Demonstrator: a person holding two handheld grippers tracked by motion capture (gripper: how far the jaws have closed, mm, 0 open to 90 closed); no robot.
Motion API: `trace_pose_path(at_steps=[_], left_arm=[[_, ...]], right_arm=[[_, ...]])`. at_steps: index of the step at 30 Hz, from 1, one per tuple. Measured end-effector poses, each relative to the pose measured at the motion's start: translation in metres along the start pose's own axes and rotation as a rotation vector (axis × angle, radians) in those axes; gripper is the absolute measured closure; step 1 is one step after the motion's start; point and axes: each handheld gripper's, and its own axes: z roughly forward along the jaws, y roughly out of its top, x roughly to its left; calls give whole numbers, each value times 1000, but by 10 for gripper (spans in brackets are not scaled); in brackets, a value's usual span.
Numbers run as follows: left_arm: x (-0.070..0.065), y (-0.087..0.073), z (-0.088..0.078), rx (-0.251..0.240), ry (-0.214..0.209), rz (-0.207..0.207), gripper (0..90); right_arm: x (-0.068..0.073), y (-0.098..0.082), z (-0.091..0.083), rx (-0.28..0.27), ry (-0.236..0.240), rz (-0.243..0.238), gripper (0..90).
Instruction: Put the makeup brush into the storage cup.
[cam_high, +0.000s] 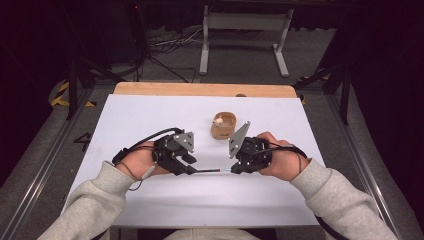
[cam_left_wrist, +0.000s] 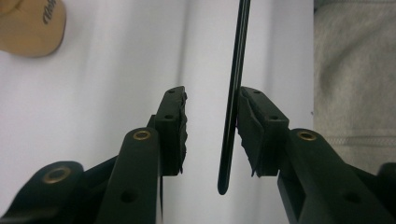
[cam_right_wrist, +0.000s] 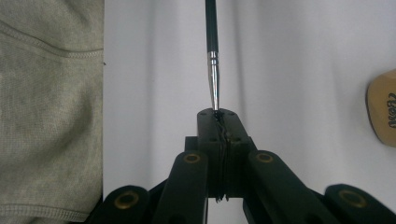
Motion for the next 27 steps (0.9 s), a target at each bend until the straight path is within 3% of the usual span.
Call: trace_pose_path(at_steps=[2,15,27], left_arm=[[0,3,3,37,-7,-2,622],[2,10,12,149,-23,25,627],[-1,13,17,196,-30,55,690]], right_arm=[[0,0,0,1,-1,1,895],[0,1,2,17,5,-9,894],[1,2,3,33,5,-7,895]])
